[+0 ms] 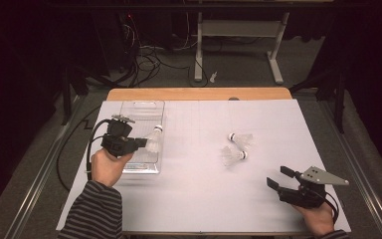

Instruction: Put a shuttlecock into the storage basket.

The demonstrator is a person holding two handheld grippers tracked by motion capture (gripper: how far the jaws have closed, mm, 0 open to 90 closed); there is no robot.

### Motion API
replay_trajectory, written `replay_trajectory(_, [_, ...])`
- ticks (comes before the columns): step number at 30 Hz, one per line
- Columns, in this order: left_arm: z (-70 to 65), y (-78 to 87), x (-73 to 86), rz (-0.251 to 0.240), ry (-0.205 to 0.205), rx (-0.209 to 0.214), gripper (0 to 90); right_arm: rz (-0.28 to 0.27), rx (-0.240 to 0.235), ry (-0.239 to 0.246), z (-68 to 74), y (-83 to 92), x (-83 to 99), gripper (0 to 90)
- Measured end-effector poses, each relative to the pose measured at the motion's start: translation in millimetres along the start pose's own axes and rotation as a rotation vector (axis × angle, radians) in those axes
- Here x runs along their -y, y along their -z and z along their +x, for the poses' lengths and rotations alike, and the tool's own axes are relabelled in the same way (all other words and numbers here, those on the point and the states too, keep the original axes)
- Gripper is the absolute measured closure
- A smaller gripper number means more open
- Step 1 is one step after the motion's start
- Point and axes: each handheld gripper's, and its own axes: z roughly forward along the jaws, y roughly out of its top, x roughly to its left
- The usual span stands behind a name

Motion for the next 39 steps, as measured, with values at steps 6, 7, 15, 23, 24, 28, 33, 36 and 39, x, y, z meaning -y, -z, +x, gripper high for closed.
replay_trajectory(6, [6.3, -2.4, -3.6, -0.006, 0.015, -0.002, 89.6, -0.003, 0.0, -0.002, -0.3, 0.5, 0.1, 31.2])
replay_trajectory(7, [7.7, -3.0, -4.5, -0.007, 0.018, -0.004, 89.6, -0.003, 0.0, -0.001, -0.3, 0.5, 0.1, 31.2])
replay_trajectory(15, [17.6, -9.8, -9.4, 0.005, 0.045, -0.018, 89.7, -0.005, 0.004, -0.004, -0.4, 1.2, 0.3, 31.1])
replay_trajectory(23, [24.0, -13.6, -14.1, 0.004, 0.062, -0.026, 89.7, -0.01, 0.003, -0.005, -0.8, 1.3, 0.2, 31.2])
replay_trajectory(24, [24.3, -14.5, -14.5, 0.005, 0.065, -0.028, 89.7, -0.01, 0.003, -0.005, -0.8, 1.3, 0.2, 31.2])
replay_trajectory(28, [27.2, -18.1, -16.4, 0.008, 0.069, -0.027, 89.6, -0.009, 0.003, -0.005, -0.8, 1.3, 0.3, 31.2])
replay_trajectory(33, [32.4, -23.5, -18.4, 0.009, 0.087, -0.027, 89.6, -0.01, 0.002, -0.006, -0.9, 1.4, 0.3, 31.2])
replay_trajectory(36, [35.1, -26.7, -19.8, 0.013, 0.096, -0.028, 89.6, -0.009, 0.002, -0.007, -1.1, 1.3, 0.4, 31.2])
replay_trajectory(39, [37.6, -29.4, -21.8, 0.018, 0.103, -0.035, 89.6, -0.009, 0.002, -0.008, -1.0, 1.3, 0.4, 31.2])
